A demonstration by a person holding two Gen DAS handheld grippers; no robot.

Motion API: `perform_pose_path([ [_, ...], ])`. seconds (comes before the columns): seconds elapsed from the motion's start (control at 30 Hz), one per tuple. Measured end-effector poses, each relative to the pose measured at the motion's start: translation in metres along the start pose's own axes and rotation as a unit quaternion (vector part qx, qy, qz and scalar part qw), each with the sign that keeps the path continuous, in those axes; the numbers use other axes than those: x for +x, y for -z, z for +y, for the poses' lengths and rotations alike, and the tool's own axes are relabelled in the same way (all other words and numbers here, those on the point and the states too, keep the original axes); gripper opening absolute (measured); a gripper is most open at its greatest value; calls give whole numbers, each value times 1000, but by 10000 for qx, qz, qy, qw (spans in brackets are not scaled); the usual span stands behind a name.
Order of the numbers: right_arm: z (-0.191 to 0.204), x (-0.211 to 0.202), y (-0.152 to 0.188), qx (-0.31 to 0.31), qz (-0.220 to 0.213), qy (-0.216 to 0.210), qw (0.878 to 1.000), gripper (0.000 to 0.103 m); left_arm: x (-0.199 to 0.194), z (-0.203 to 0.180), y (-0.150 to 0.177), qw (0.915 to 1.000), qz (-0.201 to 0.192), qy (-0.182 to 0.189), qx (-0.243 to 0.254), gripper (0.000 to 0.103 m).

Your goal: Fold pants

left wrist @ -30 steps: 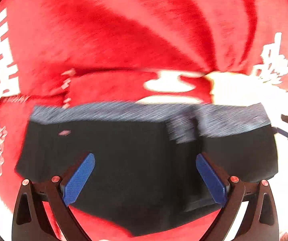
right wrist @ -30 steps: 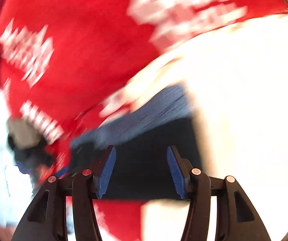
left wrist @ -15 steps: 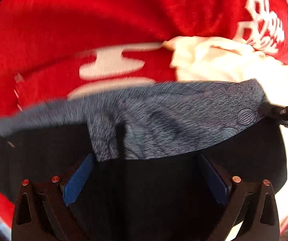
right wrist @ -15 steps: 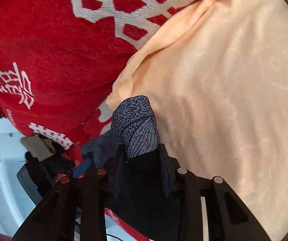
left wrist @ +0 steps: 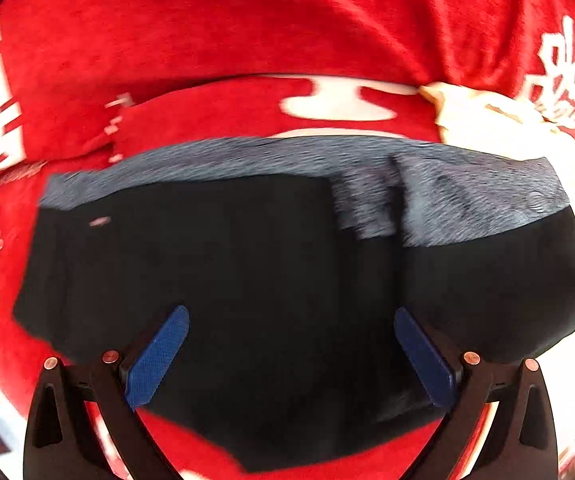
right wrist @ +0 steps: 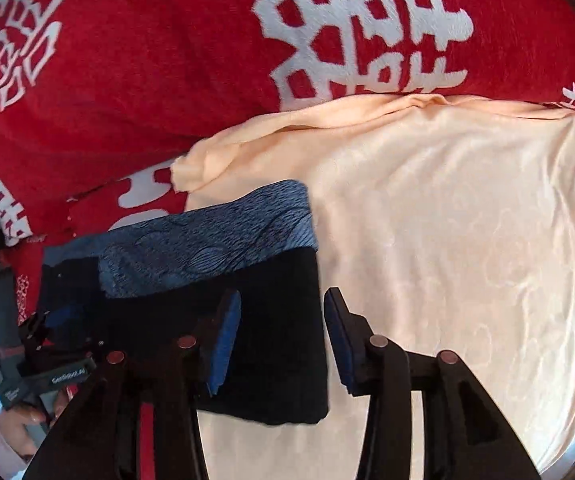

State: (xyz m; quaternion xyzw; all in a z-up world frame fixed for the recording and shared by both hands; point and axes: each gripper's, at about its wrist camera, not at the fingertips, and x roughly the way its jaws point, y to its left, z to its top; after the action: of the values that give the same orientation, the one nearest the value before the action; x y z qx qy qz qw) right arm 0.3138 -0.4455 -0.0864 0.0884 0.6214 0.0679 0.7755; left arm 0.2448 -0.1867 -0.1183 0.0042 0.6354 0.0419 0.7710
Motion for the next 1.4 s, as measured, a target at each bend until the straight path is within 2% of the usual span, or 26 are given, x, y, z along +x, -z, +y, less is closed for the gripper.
perform_pose_path([
  [0.17,60,17,25,-474,282,-281,9981,47,-4,30,24,9990,344,-190,-204,103],
  [0.3,92,32,34,-503,413,-463,9968,47,-4,47,41,9978,513,-289,-304,103],
  [0.4,112,51,40,-599,580,-395,9957,47,-6,62,51,9968,599,-299,-426,103],
  [0.47,124,74,47,-708,851,-229,9936,47,-9,72,60,9964,632,-322,-463,103],
  [0.5,129,78,50,-785,833,-94,9934,47,-10,77,63,9963,640,-325,-476,103],
  [0.63,139,76,55,-942,826,131,9920,47,-10,93,68,9955,677,-258,-603,103],
  [1.03,160,68,61,-1084,1250,568,9846,48,-12,130,95,9920,724,-85,-1031,103],
  [1.2,174,76,75,-1138,1622,515,9788,50,-9,153,106,9886,783,-47,-1287,103],
  [1.4,192,71,99,-1335,1849,488,9724,51,-18,177,121,9843,769,32,-1586,103],
])
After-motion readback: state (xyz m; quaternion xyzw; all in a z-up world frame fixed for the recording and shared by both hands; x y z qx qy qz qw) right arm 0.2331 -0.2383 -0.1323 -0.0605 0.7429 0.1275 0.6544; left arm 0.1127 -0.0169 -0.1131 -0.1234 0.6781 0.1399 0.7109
